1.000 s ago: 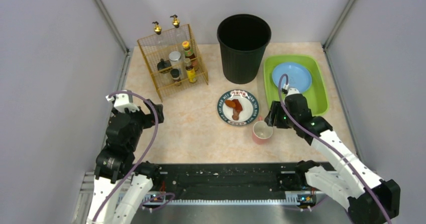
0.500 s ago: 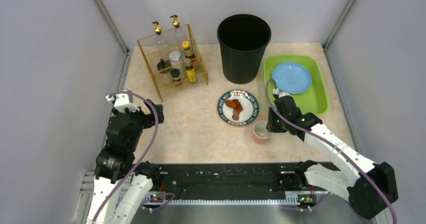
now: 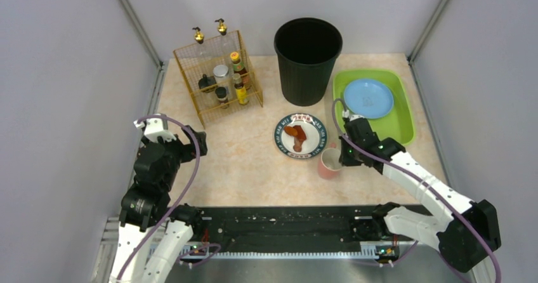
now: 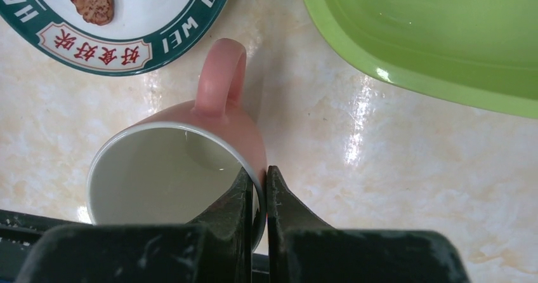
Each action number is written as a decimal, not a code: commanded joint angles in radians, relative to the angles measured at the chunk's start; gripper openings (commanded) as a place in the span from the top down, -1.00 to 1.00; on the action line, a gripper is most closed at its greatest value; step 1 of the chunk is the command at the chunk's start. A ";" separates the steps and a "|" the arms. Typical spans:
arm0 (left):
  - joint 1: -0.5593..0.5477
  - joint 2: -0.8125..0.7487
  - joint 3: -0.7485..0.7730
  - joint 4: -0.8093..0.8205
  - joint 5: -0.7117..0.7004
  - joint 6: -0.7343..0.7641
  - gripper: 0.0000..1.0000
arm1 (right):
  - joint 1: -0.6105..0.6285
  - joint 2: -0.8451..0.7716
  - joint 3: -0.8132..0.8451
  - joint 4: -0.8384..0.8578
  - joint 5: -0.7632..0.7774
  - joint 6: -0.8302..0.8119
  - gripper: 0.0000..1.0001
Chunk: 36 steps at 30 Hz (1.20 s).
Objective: Clear the kitchen counter
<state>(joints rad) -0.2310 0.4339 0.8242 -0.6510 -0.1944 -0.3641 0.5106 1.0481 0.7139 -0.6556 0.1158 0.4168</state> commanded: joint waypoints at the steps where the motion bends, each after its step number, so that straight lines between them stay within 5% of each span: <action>1: -0.004 -0.007 -0.004 0.033 0.015 0.005 -0.98 | 0.016 -0.076 0.166 -0.055 0.001 -0.022 1.00; 9: -0.004 -0.008 -0.004 0.033 0.014 0.005 -0.98 | 0.016 -0.110 0.413 -0.184 0.000 -0.032 1.00; 25: -0.004 -0.013 -0.004 0.031 0.012 0.004 -0.98 | 0.000 -0.045 0.450 -0.045 0.466 0.020 1.00; 31: -0.010 -0.013 -0.005 0.031 0.010 0.004 -0.98 | -0.207 0.012 0.361 0.101 0.279 0.076 1.00; 36: -0.015 -0.007 -0.003 0.030 0.012 0.002 -0.98 | -0.267 0.048 0.324 0.131 0.331 0.165 1.00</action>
<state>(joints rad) -0.2394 0.4339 0.8242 -0.6510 -0.1913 -0.3641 0.2695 1.0935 1.0351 -0.6666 0.4259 0.4828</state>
